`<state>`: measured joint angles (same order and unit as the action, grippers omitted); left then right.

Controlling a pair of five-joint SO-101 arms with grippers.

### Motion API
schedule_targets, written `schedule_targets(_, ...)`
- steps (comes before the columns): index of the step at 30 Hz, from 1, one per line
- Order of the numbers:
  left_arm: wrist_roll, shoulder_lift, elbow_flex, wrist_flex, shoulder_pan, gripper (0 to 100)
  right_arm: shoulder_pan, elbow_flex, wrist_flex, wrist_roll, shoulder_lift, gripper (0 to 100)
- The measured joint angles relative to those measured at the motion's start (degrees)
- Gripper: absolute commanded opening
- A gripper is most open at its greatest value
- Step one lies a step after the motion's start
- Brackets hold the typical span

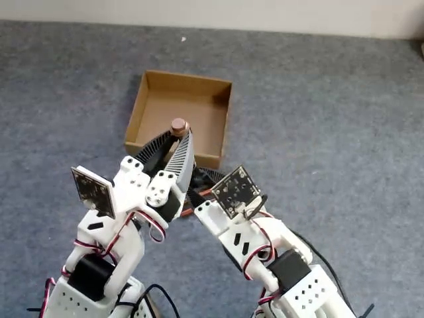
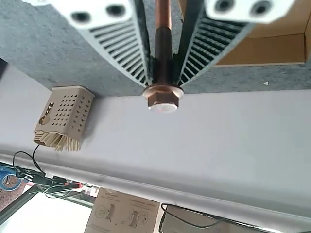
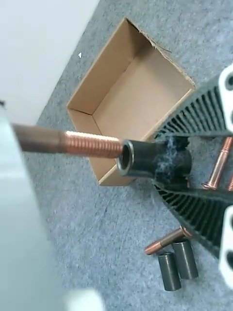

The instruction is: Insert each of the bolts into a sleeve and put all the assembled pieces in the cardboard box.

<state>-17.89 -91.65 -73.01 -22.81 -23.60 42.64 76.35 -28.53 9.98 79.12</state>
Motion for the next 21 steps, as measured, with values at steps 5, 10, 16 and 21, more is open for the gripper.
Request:
schedule_targets(5, 0.00, 0.00, 0.00, 0.00, -0.18, 0, 0.00, 0.00, 0.00, 0.00, 0.00, 0.4)
schedule_targets(10, 0.09, 0.00, 0.00, -2.20, -0.26, 0, 0.00, 0.00, 0.00, 1.23, 0.00, 0.4)
schedule_targets(16, 0.26, 0.00, 0.00, -2.55, -0.26, 0, -0.09, 0.00, 0.00, 4.40, 0.00, 0.4)
schedule_targets(21, 0.26, 0.00, 0.00, -4.57, -0.44, 0, -0.09, 0.00, 0.00, 4.57, 0.00, 0.4)
